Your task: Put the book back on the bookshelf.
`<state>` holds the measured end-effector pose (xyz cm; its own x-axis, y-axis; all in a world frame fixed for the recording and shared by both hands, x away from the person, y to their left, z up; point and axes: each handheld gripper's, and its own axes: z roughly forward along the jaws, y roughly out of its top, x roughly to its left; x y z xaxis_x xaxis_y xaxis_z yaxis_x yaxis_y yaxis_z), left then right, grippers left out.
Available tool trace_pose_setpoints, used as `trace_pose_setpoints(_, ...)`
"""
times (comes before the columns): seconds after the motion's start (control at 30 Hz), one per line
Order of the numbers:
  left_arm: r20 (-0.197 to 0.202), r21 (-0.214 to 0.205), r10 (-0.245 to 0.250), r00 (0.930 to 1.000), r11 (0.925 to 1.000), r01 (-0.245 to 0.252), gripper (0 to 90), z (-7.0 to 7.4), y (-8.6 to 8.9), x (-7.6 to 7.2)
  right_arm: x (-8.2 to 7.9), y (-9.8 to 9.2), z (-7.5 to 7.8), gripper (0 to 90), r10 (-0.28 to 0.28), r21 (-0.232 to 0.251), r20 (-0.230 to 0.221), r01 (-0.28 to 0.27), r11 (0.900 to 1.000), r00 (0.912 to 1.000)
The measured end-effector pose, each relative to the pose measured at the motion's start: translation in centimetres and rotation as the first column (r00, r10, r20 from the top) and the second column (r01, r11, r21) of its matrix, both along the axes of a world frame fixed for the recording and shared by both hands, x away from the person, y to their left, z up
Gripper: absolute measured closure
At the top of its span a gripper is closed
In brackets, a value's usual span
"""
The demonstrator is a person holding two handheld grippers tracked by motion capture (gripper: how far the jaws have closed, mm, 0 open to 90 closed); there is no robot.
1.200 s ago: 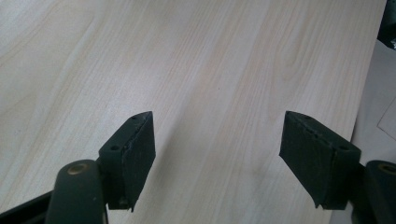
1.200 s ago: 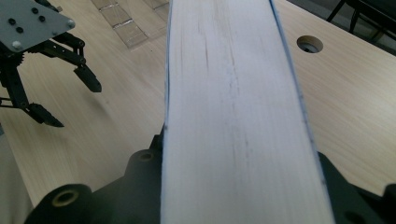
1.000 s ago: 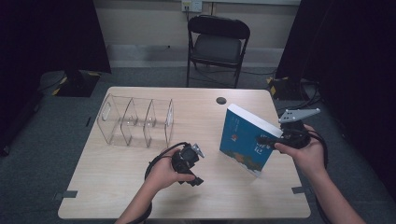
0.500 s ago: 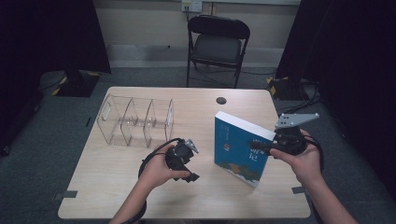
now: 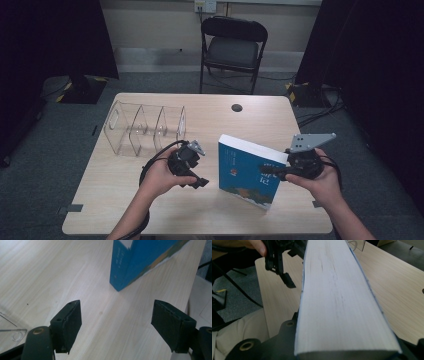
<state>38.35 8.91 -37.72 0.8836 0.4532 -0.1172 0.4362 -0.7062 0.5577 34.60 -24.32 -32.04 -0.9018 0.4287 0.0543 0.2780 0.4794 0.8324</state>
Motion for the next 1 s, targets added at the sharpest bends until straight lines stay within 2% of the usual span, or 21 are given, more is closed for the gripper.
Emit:
trace_pose_setpoints(0.07,0.009,-0.005,-0.022,0.9997,0.9998,0.022,23.4,0.5,-0.5,0.1,-0.2,-0.5,-0.3,61.1,0.004,0.006,0.002,-0.004,1.0000,1.0000)
trace_pose_setpoints(0.17,0.047,0.019,-0.038,0.9982,0.9992,0.037,24.1,1.2,-1.1,0.3,-0.4,-1.1,-0.7,61.0,0.005,0.010,0.006,-0.005,0.9999,1.0000)
trace_pose_setpoints(0.23,0.052,0.010,-0.055,0.9971,0.9984,0.055,25.8,1.5,-1.4,0.4,-0.4,-1.4,-1.0,61.0,0.010,0.011,0.007,-0.010,0.9999,0.9999)
trace_pose_setpoints(0.27,0.068,0.002,-0.066,0.9955,0.9978,0.066,25.8,1.9,-1.7,0.5,-0.4,-1.6,-1.0,61.0,0.010,0.013,0.006,-0.010,0.9999,0.9999)
trace_pose_setpoints(0.3,0.072,0.008,-0.073,0.9947,0.9973,0.073,25.8,2.1,-1.9,0.6,-0.3,-1.7,-1.1,60.9,0.008,0.018,0.002,-0.009,0.9998,1.0000)
trace_pose_setpoints(0.4,0.070,0.016,-0.096,0.9929,0.9953,0.095,26.0,2.8,-2.3,0.8,-0.1,-1.8,-1.1,60.8,0.008,0.020,0.005,-0.008,0.9998,1.0000)
trace_pose_setpoints(0.47,0.064,0.004,-0.105,0.9924,0.9945,0.105,26.8,3.3,-2.6,0.9,-0.2,-1.8,-1.1,60.8,0.012,0.018,0.008,-0.012,0.9998,0.9999)
trace_pose_setpoints(0.7,0.068,0.026,-0.138,0.9882,0.9904,0.136,26.7,4.7,-3.9,1.1,-0.5,-1.7,-1.2,60.6,0.021,0.012,0.025,-0.021,0.9997,0.9995)
trace_pose_setpoints(1.0,0.086,0.045,-0.157,0.9839,0.9872,0.153,26.8,5.2,-4.8,1.1,-0.5,-1.8,-1.3,59.9,0.035,0.014,0.040,-0.035,0.9993,0.9986)
